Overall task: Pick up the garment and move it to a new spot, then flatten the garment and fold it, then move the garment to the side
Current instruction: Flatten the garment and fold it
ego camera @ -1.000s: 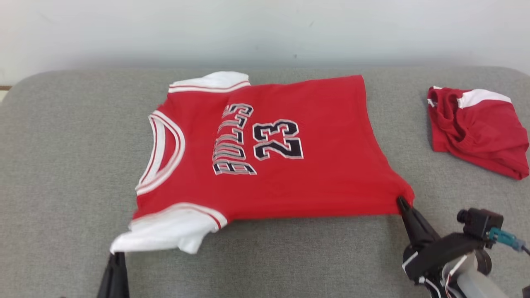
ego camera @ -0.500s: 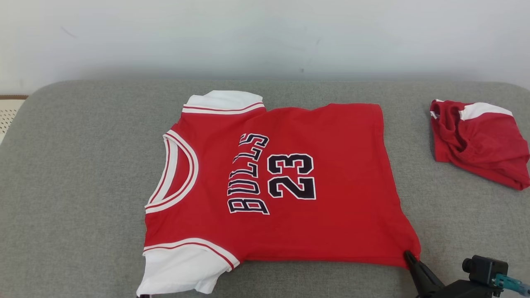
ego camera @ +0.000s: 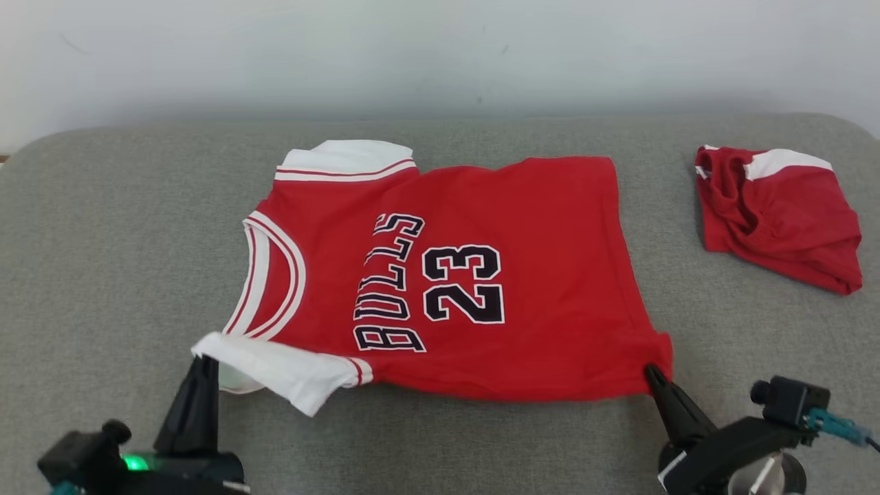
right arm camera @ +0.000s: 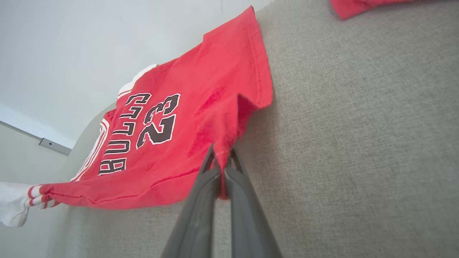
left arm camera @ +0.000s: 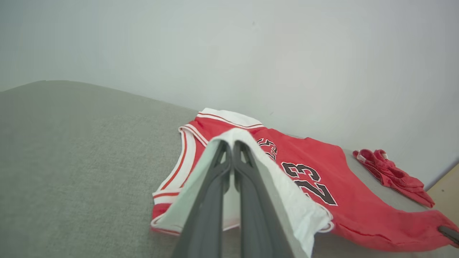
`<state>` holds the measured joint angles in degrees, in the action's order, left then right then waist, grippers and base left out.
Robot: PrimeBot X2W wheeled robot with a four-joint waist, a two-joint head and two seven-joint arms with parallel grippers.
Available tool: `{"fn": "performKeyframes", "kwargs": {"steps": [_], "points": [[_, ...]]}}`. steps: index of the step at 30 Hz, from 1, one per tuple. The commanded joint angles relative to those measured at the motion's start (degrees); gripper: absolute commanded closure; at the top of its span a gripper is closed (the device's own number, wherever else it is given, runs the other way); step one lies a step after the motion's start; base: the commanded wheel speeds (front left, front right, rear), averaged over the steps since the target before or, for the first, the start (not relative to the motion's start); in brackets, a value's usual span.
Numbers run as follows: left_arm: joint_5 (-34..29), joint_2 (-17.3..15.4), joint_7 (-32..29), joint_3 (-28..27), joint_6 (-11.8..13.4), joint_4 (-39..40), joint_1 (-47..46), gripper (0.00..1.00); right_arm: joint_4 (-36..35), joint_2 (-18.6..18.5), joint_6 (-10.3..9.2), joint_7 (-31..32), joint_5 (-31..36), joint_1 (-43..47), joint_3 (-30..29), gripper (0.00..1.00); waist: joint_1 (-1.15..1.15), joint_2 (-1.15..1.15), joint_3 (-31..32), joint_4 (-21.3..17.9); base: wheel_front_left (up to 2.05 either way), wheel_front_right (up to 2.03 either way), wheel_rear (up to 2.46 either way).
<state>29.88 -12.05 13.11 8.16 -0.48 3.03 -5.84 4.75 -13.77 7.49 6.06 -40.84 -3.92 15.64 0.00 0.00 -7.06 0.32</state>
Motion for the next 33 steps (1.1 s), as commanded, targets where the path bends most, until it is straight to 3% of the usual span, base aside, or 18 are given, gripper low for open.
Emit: {"fn": "performKeyframes", "kwargs": {"steps": [1,13,33], "points": [[-0.1,-1.1,-0.9,-0.3,-0.4,-1.1,-2.9,1.0,0.2,0.9,-0.01,0.7,-0.5,-1.9,0.1,1.0,0.0,0.0,-1.0,-1.2,0.0,0.0,0.0],[0.2,-4.5,-4.8,0.4,-3.4,-12.3,-16.1,1.0,7.1,3.5,-0.01,2.5,-1.3,-11.3,0.9,1.0,0.0,0.0,-4.4,-3.9,0.0,0.0,0.0],[0.1,-6.0,-1.3,3.8,-6.3,-34.3,-30.1,1.0,17.6,6.2,-0.01,2.1,-3.0,-24.8,4.5,1.0,0.0,0.0,-6.9,-5.8,0.0,0.0,0.0]]}}
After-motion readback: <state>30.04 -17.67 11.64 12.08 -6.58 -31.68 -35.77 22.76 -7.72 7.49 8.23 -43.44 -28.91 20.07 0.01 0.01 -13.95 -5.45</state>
